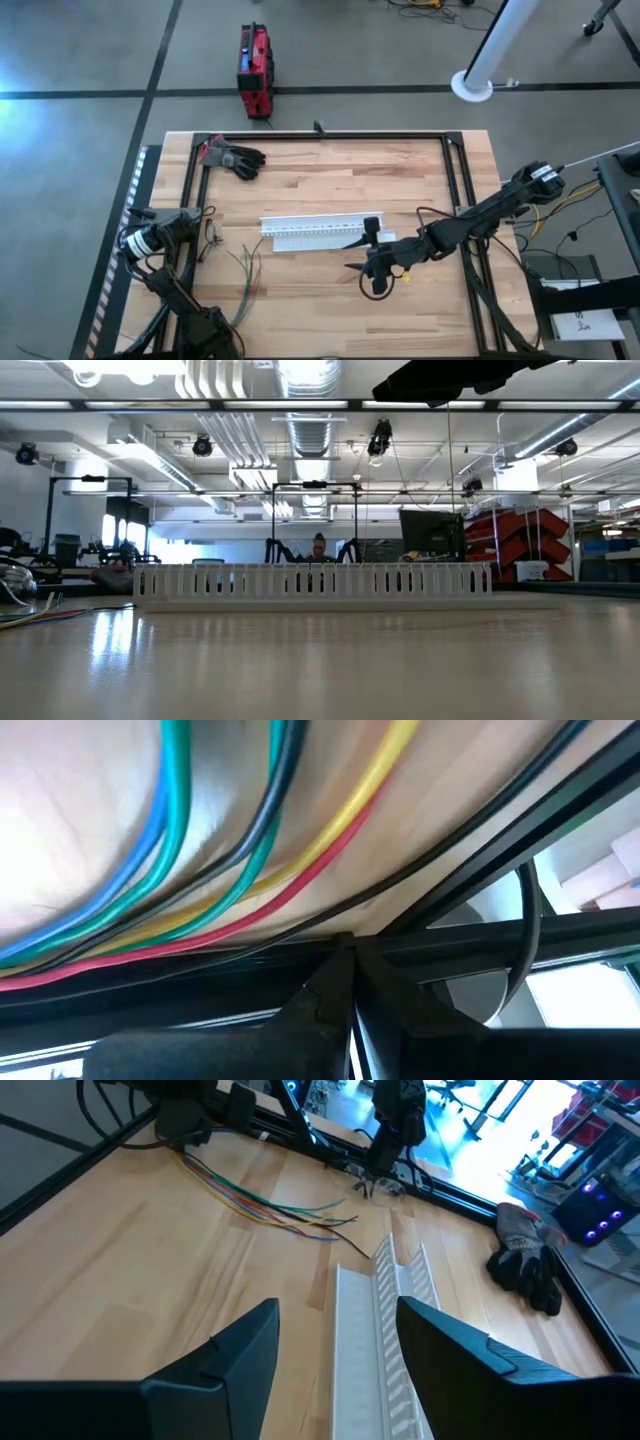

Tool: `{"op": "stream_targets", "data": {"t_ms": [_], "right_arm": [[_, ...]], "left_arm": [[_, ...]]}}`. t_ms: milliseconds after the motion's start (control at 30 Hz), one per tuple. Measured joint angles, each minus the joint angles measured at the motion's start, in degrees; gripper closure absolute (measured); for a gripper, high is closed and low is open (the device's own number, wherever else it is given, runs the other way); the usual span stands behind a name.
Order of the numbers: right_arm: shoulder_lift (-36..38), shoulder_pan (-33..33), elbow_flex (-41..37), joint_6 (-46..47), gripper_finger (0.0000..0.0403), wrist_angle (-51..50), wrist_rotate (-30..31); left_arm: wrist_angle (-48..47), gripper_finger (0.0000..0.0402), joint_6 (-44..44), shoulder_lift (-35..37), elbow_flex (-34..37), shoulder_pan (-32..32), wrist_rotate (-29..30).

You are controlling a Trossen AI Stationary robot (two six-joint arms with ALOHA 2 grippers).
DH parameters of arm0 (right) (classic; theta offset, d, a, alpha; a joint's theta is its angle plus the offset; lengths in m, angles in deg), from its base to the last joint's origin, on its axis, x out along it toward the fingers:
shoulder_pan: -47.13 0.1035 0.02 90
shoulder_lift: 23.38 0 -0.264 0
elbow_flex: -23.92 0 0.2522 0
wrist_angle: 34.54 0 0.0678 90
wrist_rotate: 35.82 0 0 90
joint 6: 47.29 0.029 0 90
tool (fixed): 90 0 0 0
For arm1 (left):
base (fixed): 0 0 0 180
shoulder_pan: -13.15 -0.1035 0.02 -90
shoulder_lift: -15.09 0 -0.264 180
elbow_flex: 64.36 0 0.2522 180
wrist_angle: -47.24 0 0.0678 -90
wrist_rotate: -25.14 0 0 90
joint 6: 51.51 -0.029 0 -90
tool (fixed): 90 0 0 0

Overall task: Ziptie cables
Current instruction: Move the loose cables to the center

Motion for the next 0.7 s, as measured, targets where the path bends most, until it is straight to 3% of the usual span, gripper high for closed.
{"op": "stream_targets", "data": {"t_ms": [233, 367, 600, 700], "right_arm": [[0.0, 0.0, 0.0, 0.2, 0.0217, 0.0, 0.0], [0.0, -0.2, 0.0, 0.7, 0.0217, 0.2, 0.0], [0.0, -0.8, 0.0, 1.1, 0.0217, 0.6, 0.0], [0.0, -1.1, 0.0, 1.1, 0.0218, 0.9, -0.1]], "left_arm": [[-1.3, 0.0401, 1.2, 0.9, -0.1, -1.7, 2.9], [-4.1, 0.0401, 5.3, 3.4, -1.6, -2.6, 7.7], [-7.0, 0.0401, 12.1, 8.4, -6.5, -2.7, 26.6], [-10.8, 0.0401, 12.3, 8.9, -8.3, -2.8, 26.3]]}}
